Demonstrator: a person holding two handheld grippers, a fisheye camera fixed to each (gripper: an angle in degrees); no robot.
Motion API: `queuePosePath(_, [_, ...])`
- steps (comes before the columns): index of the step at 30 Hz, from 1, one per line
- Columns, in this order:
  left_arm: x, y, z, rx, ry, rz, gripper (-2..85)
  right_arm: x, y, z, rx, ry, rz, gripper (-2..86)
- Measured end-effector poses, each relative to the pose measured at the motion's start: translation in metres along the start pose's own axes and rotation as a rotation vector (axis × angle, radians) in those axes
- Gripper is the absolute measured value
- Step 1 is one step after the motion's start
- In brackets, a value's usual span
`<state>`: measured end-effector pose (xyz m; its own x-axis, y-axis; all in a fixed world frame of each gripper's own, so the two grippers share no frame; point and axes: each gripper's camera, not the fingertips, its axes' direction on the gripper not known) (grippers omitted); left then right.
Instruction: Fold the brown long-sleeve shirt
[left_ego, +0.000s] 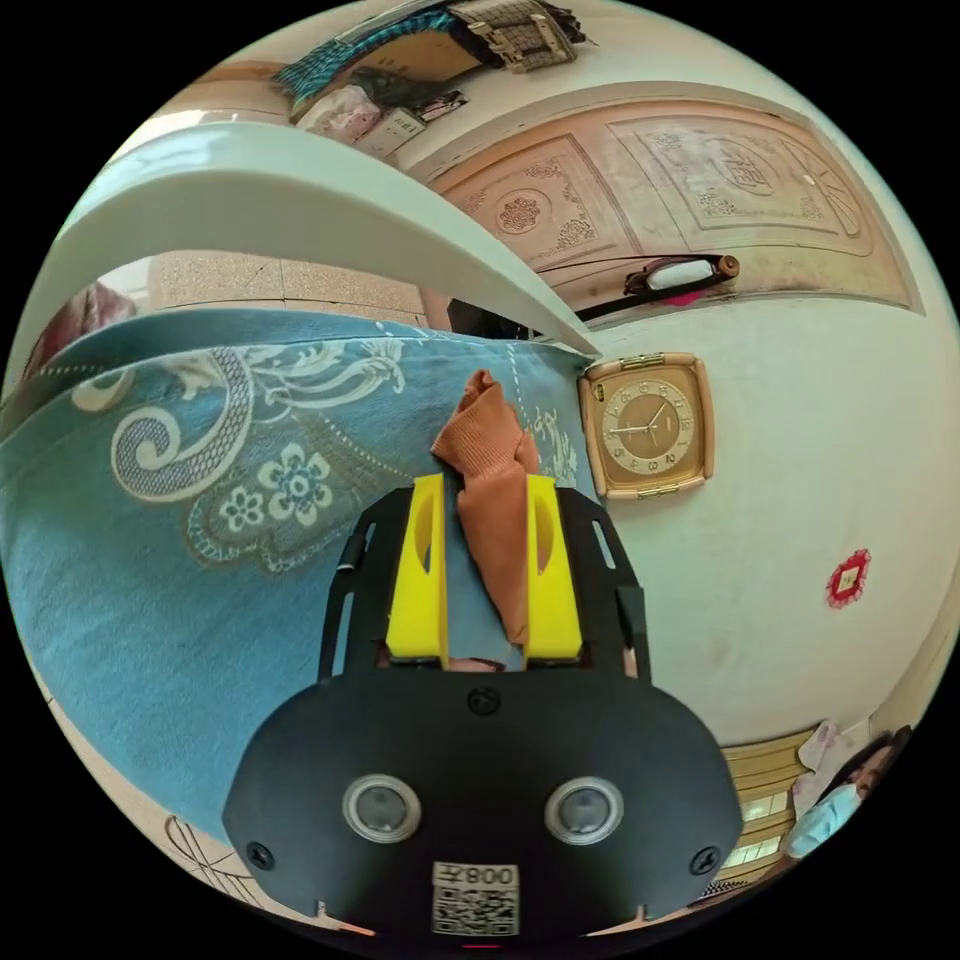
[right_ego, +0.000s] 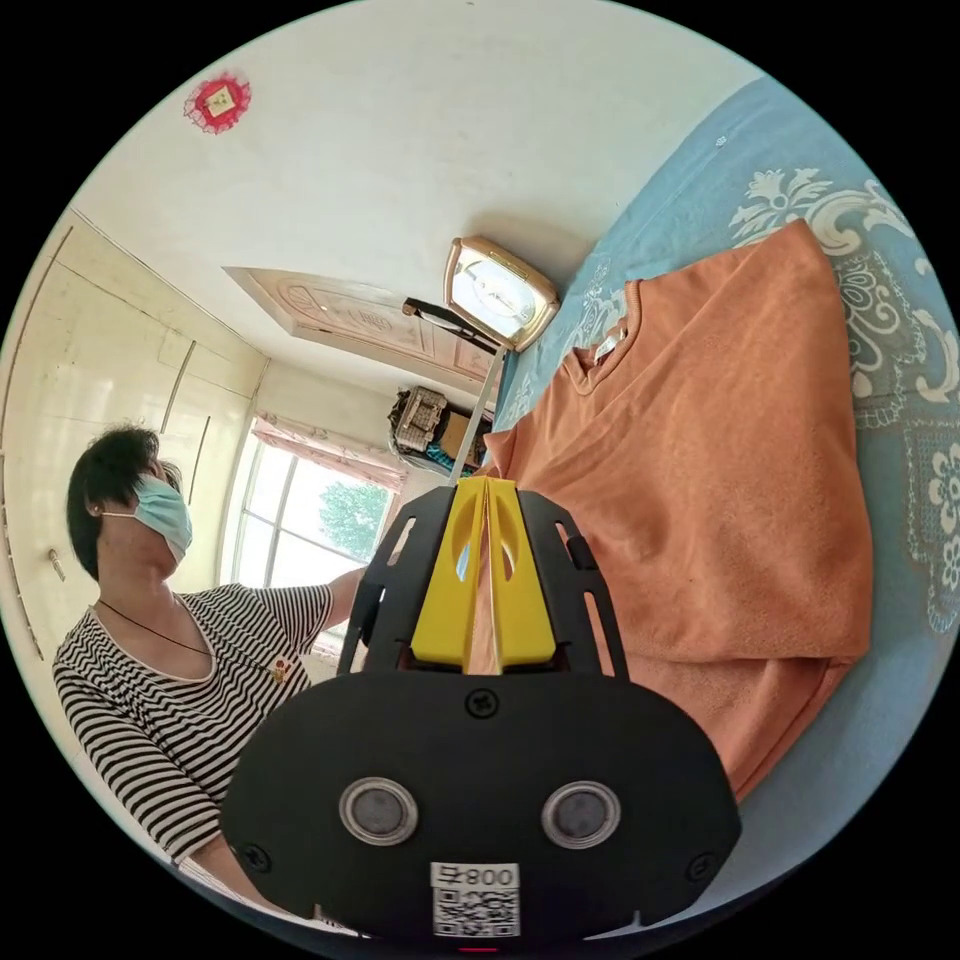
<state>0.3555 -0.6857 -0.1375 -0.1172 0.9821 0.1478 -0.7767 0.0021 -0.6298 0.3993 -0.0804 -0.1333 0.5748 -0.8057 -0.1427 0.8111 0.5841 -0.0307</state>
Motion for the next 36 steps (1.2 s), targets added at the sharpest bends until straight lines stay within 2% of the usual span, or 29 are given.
queuePosePath(4, [0.017, 0.005, 0.006, -0.006, -0.066, 0.094, 4.8, -0.016, -0.007, 0.018, -0.052, 0.015, -0.001, 0.5])
queuePosePath(7, [0.047, 0.025, 0.007, -0.014, 0.044, 0.259, 3.6, -0.032, -0.016, 0.040, -0.121, 0.020, -0.004, 1.5])
queuePosePath(11, [0.125, 0.095, 0.024, -0.170, 0.160, 0.668, 3.0, -0.062, -0.041, 0.077, -0.232, 0.000, -0.024, 4.6])
queuePosePath(15, [0.169, 0.201, 0.064, -0.359, 0.048, 1.019, 2.7, -0.089, -0.070, 0.101, -0.277, -0.058, -0.007, 8.1])
queuePosePath(18, [0.178, 0.262, 0.081, -0.399, -0.027, 1.177, 2.5, -0.103, -0.086, 0.109, -0.271, -0.081, 0.042, 9.3])
queuePosePath(22, [0.183, 0.313, 0.089, -0.412, -0.100, 1.310, 2.3, -0.115, -0.100, 0.112, -0.255, -0.125, 0.121, 10.2])
queuePosePath(29, [0.191, 0.387, 0.098, -0.387, -0.255, 1.524, 2.5, -0.164, -0.113, 0.146, -0.400, -0.164, 0.198, 10.4])
queuePosePath(36, [0.199, 0.445, 0.105, -0.308, -0.328, 1.661, 3.1, -0.245, -0.110, 0.144, -0.521, -0.219, 0.184, 4.9])
